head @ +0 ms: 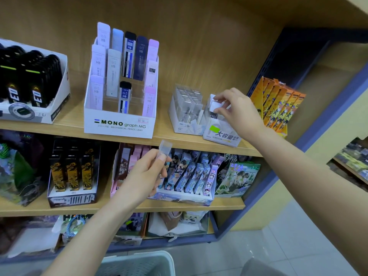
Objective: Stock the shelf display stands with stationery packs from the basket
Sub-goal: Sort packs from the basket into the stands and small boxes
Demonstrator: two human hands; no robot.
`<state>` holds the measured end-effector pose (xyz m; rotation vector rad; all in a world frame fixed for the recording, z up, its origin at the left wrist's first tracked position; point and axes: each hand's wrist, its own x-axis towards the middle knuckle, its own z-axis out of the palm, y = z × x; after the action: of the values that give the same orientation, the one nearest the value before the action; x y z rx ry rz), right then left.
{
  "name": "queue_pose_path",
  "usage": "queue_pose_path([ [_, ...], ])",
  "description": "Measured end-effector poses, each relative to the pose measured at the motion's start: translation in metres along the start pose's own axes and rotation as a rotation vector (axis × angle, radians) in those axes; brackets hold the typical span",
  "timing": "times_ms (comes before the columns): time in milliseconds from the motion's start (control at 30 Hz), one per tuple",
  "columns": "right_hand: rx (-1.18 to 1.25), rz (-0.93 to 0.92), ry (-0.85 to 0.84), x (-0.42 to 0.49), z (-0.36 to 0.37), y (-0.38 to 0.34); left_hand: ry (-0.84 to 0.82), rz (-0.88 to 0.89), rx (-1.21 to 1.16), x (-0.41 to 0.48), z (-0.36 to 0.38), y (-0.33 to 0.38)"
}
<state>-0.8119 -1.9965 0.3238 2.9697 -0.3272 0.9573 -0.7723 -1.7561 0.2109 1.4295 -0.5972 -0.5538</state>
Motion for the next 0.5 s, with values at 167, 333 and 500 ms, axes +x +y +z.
queue_pose_path([
  [167, -0.087, -0.038, 0.08, -0.014, -0.005, -0.007, -0.005, 0.019, 0.02, -0.002, 0.001, 0.001],
  [333, 0.16, -0.022, 0.096, -0.041, -0.012, -0.046, -0.028, 0.027, -0.007, -0.004, 0.003, 0.002],
  [500, 0.425, 0.03, -0.291, -0.077, -0.005, -0.089, -0.076, 0.132, 0.125, -0.009, 0.005, 0.001],
])
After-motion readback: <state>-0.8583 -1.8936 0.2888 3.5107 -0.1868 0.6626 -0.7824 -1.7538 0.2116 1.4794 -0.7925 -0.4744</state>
